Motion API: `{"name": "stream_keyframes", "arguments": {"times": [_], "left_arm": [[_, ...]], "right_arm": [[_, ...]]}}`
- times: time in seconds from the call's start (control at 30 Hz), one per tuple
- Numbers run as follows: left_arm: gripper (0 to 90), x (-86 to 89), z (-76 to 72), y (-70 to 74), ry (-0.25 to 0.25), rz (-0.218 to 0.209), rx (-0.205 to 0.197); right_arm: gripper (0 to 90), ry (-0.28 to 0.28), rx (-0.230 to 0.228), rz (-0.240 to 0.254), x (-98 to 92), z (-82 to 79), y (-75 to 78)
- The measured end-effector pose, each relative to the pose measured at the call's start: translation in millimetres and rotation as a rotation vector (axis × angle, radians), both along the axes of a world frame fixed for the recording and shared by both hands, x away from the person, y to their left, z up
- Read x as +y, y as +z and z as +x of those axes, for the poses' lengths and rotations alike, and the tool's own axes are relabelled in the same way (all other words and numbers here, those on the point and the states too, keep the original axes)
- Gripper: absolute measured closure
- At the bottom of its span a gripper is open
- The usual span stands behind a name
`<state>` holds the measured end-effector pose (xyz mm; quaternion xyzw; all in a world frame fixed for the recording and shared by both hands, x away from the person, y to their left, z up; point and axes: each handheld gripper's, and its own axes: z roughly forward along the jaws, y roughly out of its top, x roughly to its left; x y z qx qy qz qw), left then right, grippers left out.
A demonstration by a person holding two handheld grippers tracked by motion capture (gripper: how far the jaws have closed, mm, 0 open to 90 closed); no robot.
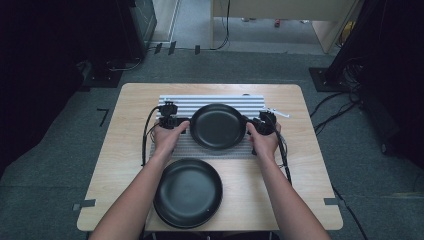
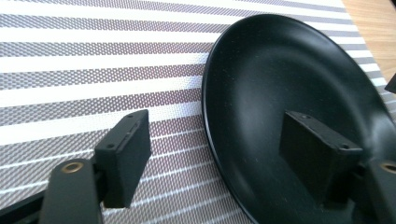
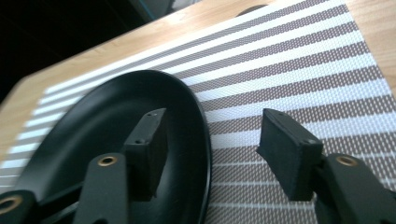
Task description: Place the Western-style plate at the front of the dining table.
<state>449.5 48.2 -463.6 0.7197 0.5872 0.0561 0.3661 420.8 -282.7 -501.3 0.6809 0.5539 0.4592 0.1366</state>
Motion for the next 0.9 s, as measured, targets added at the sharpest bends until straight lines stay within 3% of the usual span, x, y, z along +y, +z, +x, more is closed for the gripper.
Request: {"name": "stream_keyframes", "arguments": {"times": [0.1, 0.17, 0.2, 0.3, 0.63, 0.9], "left_arm": [[21.1, 5.5, -9.4, 4.3, -0.017, -0.005, -0.014], [18.9, 9.2, -15.4, 5.9, -0.022, -0.015, -0.023], [17.6, 12.6, -21.4, 7.3, -0.028, -0.032, -0.03], [14.5, 16.7, -31.0, 9.6, -0.046, -0.056, -0.05], [14.5, 32.9, -58.1, 20.7, -0.049, -0.083, -0.117], [14.5, 44.1, -77.1, 24.1, -0.059, -0.085, -0.145]], "right_arm": [[39.8, 0.011, 0.003, 0.018, -3.3, -4.2, 4.1], [36.1, 0.036, -0.001, -0.016, -5.3, -9.4, 9.8], [34.4, 0.074, -0.005, -0.049, -5.3, -14.8, 15.7], [32.1, 0.108, -0.025, -0.082, -5.5, -23.0, 23.6], [30.1, 0.152, -0.045, -0.119, -11.7, -45.7, 31.9], [28.9, 0.177, -0.056, -0.133, -18.8, -62.6, 34.6]]}}
